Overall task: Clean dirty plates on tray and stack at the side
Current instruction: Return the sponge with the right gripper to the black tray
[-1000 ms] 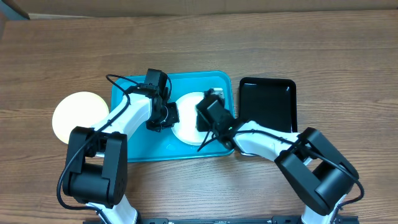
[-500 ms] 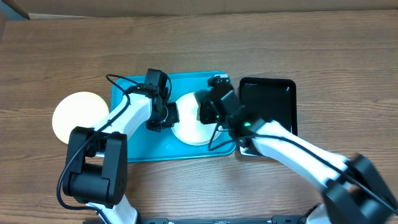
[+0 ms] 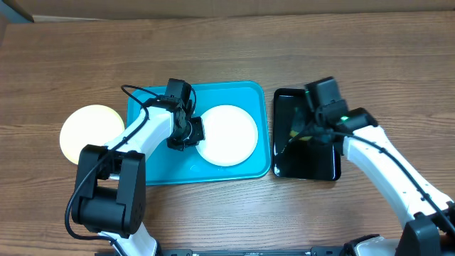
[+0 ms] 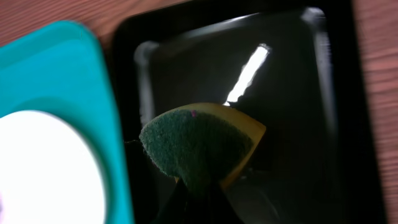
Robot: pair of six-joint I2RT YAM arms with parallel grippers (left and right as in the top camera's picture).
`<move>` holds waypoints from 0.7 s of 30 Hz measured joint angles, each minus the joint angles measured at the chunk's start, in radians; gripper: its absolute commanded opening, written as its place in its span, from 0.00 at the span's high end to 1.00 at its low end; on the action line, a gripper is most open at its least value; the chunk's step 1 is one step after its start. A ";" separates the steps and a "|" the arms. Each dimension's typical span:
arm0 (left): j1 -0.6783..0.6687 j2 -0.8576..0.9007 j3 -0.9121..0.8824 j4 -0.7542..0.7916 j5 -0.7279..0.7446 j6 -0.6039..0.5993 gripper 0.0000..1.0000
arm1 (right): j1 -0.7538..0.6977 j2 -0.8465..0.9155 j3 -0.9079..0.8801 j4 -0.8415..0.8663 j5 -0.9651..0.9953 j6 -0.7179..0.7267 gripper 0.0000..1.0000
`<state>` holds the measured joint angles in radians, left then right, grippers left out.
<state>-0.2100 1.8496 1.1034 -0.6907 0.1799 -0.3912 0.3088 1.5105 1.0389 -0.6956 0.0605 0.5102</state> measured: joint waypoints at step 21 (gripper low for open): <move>0.000 0.000 -0.001 0.031 -0.032 0.008 0.96 | -0.032 0.208 -0.126 0.203 -0.002 -0.044 0.13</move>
<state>-0.2100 1.8496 1.1027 -0.6594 0.1482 -0.3828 0.2768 1.7180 0.9131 -0.4931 0.0586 0.4660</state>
